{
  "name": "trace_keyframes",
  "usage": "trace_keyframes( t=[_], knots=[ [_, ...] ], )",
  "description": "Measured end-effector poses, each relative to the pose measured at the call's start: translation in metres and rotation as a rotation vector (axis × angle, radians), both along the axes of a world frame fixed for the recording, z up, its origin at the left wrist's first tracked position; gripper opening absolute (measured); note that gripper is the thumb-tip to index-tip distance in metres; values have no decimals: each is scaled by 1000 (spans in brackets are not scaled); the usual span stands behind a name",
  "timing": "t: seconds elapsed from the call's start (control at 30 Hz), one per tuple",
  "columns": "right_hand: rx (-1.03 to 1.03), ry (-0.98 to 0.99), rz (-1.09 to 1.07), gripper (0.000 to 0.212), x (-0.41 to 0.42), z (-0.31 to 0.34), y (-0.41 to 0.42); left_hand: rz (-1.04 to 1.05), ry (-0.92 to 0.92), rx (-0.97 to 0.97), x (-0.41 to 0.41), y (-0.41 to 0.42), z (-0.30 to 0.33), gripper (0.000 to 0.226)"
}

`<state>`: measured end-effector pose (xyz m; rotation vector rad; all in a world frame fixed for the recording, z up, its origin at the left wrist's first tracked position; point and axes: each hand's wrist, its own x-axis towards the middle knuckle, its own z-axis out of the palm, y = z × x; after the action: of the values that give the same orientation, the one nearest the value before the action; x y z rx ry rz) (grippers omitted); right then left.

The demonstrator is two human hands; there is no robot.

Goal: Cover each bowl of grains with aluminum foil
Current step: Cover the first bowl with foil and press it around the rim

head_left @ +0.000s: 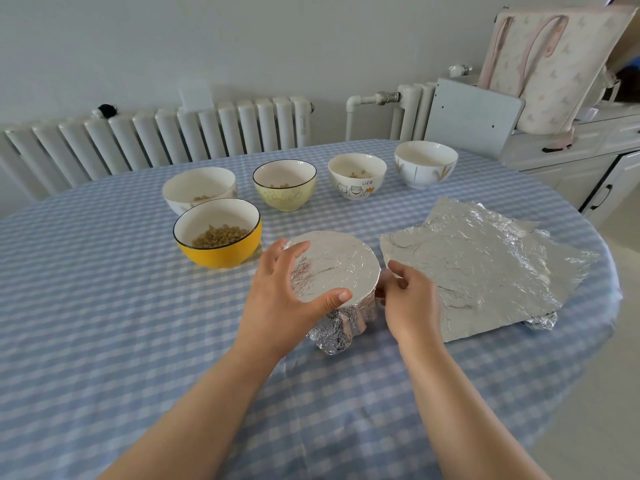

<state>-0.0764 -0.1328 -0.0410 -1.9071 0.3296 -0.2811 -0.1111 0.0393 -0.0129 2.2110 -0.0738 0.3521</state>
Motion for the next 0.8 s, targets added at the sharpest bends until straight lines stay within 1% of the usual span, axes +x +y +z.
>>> trace_keyframes(
  t=[0.03,0.1,0.17,0.2,0.27,0.4,0.47,0.5,0.6,0.63,0.7,0.77,0.8],
  knots=[
    [48,-13,14,24,-1,1,-1,1,-4,12,0,0,-1,96],
    [96,-38,46,39,-6,5,0,7,-10,27,1,0,-2,99],
    [-28,-31,134,48,-17,13,3,16,-12,31,1,-1,-2,102],
    [-99,-32,168,48,-22,17,5,20,-12,32,1,-1,-2,103],
    [-174,0,197,46,-26,22,8,23,-10,41,1,-1,-3,105],
    [-187,57,179,55,-10,26,3,6,-6,53,1,0,-2,109],
    [-120,75,194,57,0,22,-1,-5,-3,52,1,1,-2,111],
    [-52,95,217,58,2,19,-2,-10,-3,54,1,2,-1,112],
    [201,167,259,77,2,12,-4,-23,-4,63,2,3,-1,116],
    [292,185,264,74,0,14,-5,-24,-1,62,2,3,-1,116],
    [411,196,257,54,2,15,-7,-10,5,64,1,2,-3,116],
    [387,182,234,50,10,17,-7,22,7,91,0,-1,-6,117],
    [350,177,220,44,15,20,-5,39,5,118,-1,-4,-7,117]
  ],
)
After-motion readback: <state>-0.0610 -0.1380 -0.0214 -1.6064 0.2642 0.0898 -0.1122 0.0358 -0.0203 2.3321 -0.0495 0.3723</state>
